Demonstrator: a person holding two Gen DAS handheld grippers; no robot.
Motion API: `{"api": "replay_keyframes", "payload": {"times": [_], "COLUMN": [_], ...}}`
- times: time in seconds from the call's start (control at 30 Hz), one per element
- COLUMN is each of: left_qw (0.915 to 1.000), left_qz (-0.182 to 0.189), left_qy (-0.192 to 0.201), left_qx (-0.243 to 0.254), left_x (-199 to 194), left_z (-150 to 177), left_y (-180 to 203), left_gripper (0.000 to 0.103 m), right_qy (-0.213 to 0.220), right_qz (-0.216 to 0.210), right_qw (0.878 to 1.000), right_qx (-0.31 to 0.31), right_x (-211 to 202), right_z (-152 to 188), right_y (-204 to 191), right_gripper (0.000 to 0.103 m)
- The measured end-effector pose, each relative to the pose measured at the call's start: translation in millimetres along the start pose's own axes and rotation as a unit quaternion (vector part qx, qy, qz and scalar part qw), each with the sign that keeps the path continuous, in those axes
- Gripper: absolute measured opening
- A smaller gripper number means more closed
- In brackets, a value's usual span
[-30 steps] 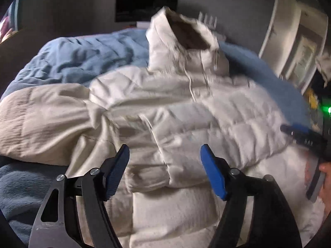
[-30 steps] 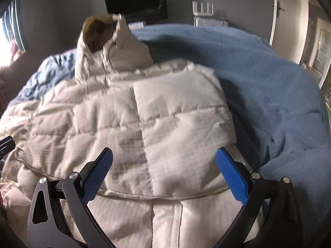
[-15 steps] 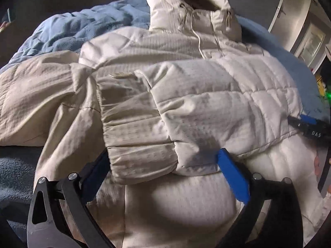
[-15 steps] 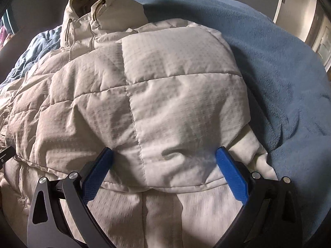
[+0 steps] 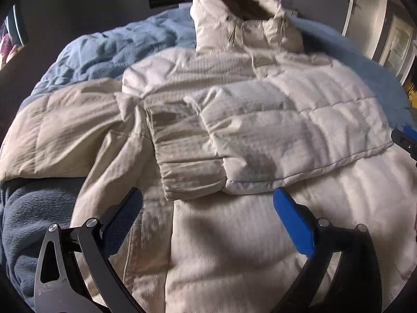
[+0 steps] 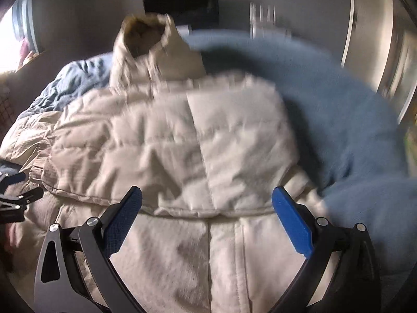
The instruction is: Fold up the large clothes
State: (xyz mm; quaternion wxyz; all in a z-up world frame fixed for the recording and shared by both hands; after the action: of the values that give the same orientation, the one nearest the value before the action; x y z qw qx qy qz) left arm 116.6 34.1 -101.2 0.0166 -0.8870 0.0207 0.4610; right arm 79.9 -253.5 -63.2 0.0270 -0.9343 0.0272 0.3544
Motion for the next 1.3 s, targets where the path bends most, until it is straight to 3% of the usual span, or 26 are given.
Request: {"api": "replay_keyframes", "payload": {"times": [0.17, 0.33, 0.43, 0.6, 0.77, 0.87, 1.0, 1.1, 1.3], "left_qw": [0.9990, 0.9940, 0.9887, 0.9833, 0.9765, 0.9652, 0.9470, 0.9310, 0.9067], "left_qz": [0.004, 0.003, 0.003, -0.006, -0.039, -0.041, -0.012, 0.021, 0.063], "left_qy": [0.041, 0.090, 0.110, 0.098, 0.059, 0.049, 0.054, 0.044, 0.044], "left_qx": [-0.020, -0.063, -0.102, -0.153, -0.203, -0.254, -0.316, -0.362, -0.415], "left_x": [-38, -86, -108, -113, -87, -75, -67, -52, -28], "left_z": [-10, -35, -51, -49, -15, 7, 23, 33, 37], "left_y": [-14, -54, -95, -183, -277, -324, -370, -390, -410], "left_gripper": [0.096, 0.096, 0.096, 0.096, 0.096, 0.096, 0.096, 0.096, 0.092], "right_qy": [0.076, 0.066, 0.067, 0.064, 0.059, 0.044, 0.029, 0.024, 0.012], "right_qz": [0.052, 0.057, 0.020, 0.013, 0.011, 0.015, 0.014, 0.016, 0.018], "right_qw": [0.995, 0.996, 0.997, 0.998, 0.998, 0.999, 0.999, 1.000, 1.000], "right_qx": [-0.025, 0.009, 0.040, 0.021, -0.003, -0.010, -0.005, -0.005, -0.015], "right_x": [-45, -60, -69, -68, -57, -42, -28, -22, -9], "right_z": [-19, -32, -30, -30, -28, -24, -22, -22, -20], "right_y": [-10, -7, -7, -20, -33, -36, -36, -37, -42], "right_gripper": [0.096, 0.096, 0.096, 0.096, 0.096, 0.096, 0.096, 0.096, 0.096]}}
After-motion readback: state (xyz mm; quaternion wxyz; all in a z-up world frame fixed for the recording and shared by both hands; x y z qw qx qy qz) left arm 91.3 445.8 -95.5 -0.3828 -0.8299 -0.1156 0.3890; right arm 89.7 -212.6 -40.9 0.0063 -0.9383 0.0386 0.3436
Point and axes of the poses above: each gripper's, at about its wrist camera, not at the fingertips, and x roughly the way its jaws point, y to its right, z to its underside, the point moved 7 cm from there along x, roughly the way its jaws point, and after that the axes turned 2 degrees about -x, right-handed, at the moved point
